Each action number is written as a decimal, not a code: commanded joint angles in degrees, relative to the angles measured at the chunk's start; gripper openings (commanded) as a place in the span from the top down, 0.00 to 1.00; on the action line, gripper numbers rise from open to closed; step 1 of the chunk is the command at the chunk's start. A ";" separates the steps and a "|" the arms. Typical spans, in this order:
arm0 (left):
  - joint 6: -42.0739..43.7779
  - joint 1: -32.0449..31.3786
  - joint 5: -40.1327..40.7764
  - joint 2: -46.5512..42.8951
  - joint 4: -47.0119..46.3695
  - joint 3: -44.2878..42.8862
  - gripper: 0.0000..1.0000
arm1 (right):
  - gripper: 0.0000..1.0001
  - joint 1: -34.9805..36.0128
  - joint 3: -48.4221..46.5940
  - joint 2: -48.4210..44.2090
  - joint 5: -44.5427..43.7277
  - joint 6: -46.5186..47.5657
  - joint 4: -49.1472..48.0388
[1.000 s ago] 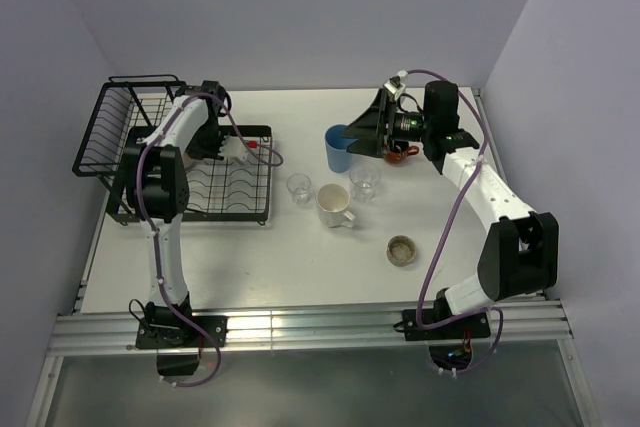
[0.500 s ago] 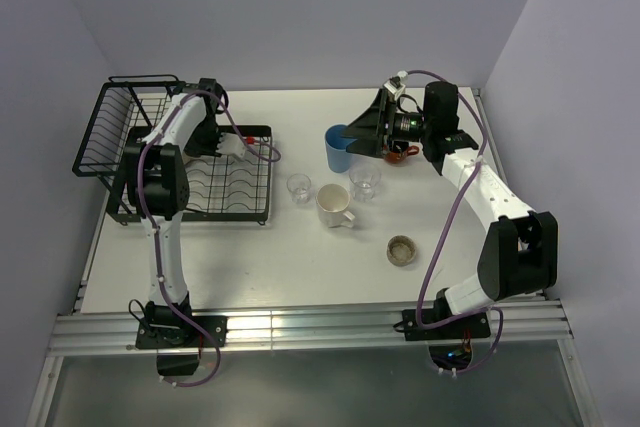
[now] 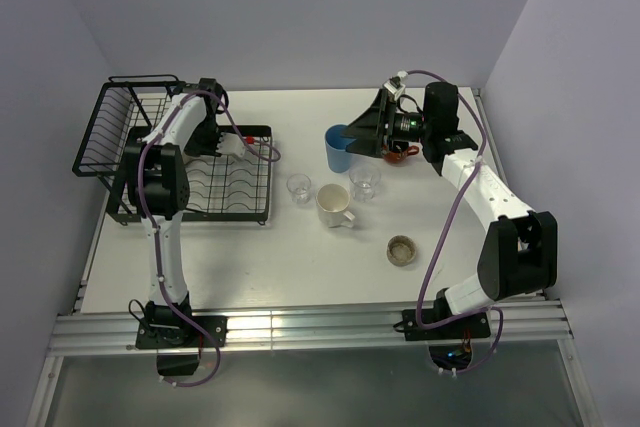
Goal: Load the cups into the dish rack
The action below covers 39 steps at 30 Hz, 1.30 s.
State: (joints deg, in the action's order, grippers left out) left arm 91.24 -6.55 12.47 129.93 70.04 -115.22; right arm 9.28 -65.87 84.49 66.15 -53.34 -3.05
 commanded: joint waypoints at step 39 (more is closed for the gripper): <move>4.38 1.80 4.41 -0.46 -2.98 -3.26 0.48 | 0.00 0.13 1.62 -0.46 2.05 -2.47 -6.00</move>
State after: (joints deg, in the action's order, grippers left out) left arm 93.84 -4.89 15.79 130.15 67.59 -116.77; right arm 9.28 -64.36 84.53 67.09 -55.75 -6.37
